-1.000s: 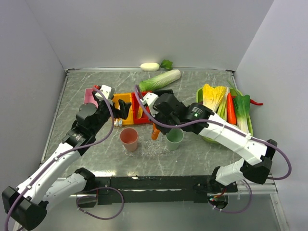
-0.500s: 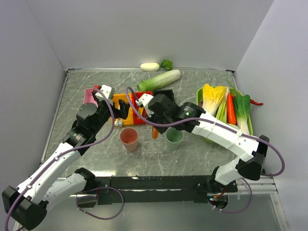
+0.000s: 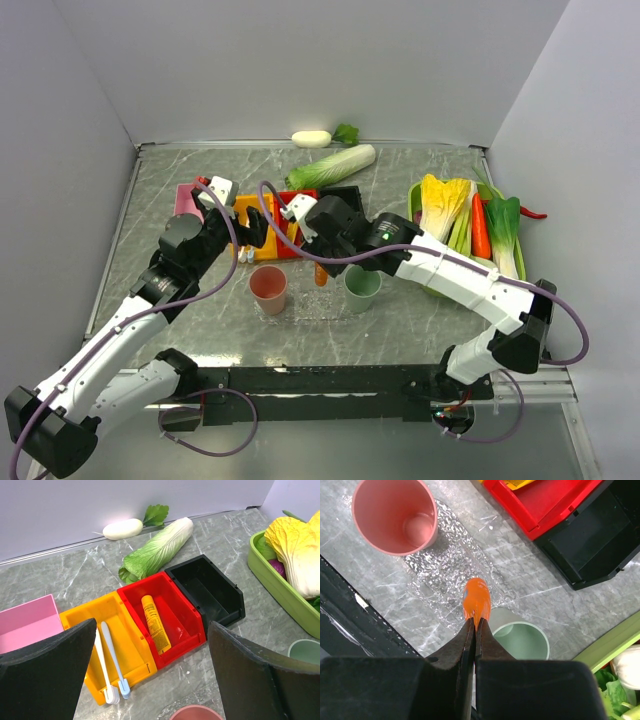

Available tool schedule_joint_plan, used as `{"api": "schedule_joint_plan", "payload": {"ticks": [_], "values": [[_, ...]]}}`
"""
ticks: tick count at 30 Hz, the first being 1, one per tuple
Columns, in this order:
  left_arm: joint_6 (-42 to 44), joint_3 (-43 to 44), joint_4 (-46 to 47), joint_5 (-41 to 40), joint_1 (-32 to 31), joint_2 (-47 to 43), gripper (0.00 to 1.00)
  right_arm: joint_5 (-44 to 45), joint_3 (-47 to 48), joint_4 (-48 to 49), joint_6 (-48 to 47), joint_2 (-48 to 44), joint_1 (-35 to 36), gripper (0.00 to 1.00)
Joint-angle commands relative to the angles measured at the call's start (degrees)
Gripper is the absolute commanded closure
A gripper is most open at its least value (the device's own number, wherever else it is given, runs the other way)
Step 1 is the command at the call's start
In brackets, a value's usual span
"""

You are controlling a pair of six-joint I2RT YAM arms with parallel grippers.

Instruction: Prepare toiletry sets of a toothbrush and toothpaste on the tray

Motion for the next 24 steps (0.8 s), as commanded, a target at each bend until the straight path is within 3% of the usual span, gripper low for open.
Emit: {"api": "schedule_joint_plan", "payload": {"ticks": [1,24], "values": [[1.0,0.4,0.9,-0.5,0.0,0.2,0.03,0.6,0.3,2.1,0.2,0.9,0.4,1.0],[1.1,0.4,1.0,-0.4,0.0,0.3,0.03,1.2,-1.8,2.0,0.6,0.6,0.5,1.0]]}}
